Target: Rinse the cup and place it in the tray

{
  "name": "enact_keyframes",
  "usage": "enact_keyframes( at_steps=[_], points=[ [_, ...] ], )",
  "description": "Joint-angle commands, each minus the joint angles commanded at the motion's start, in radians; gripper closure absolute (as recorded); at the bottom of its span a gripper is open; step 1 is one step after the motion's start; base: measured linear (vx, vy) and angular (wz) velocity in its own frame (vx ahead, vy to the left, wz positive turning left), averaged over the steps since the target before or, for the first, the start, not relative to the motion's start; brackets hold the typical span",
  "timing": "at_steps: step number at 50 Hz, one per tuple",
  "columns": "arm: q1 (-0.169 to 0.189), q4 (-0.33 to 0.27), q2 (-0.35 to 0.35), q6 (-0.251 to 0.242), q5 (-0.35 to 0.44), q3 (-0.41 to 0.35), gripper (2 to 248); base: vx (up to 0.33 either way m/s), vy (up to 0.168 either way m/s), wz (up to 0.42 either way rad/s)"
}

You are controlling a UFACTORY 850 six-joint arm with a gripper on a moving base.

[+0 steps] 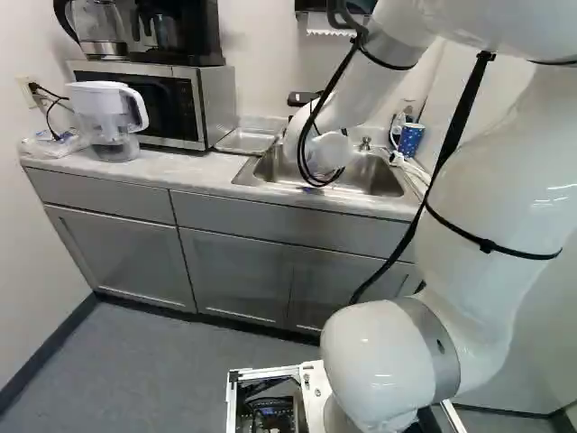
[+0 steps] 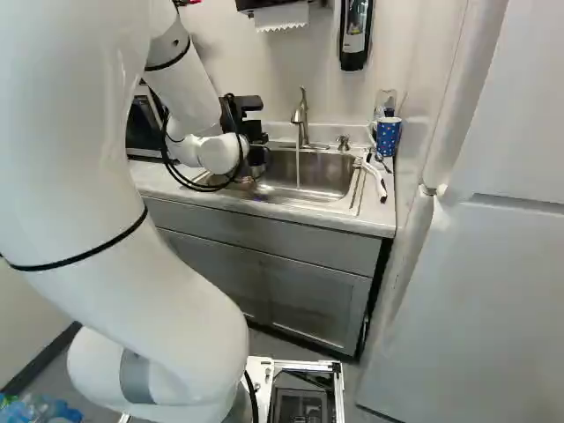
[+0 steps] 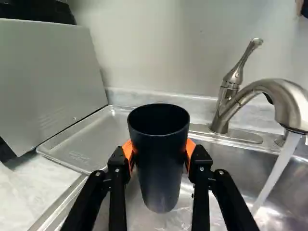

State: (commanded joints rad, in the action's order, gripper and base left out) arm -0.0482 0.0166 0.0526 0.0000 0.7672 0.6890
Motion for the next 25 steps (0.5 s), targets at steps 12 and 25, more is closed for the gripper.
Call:
enact_keyframes(
  at_steps=[12,25],
  points=[
    [0.036,0.000,0.014,0.000,0.022,-0.013,128,0.000,0.000,0.000],
    [0.076,0.000,0.028,0.000,0.047,-0.028,128,0.000,0.000,0.000]
  ],
)
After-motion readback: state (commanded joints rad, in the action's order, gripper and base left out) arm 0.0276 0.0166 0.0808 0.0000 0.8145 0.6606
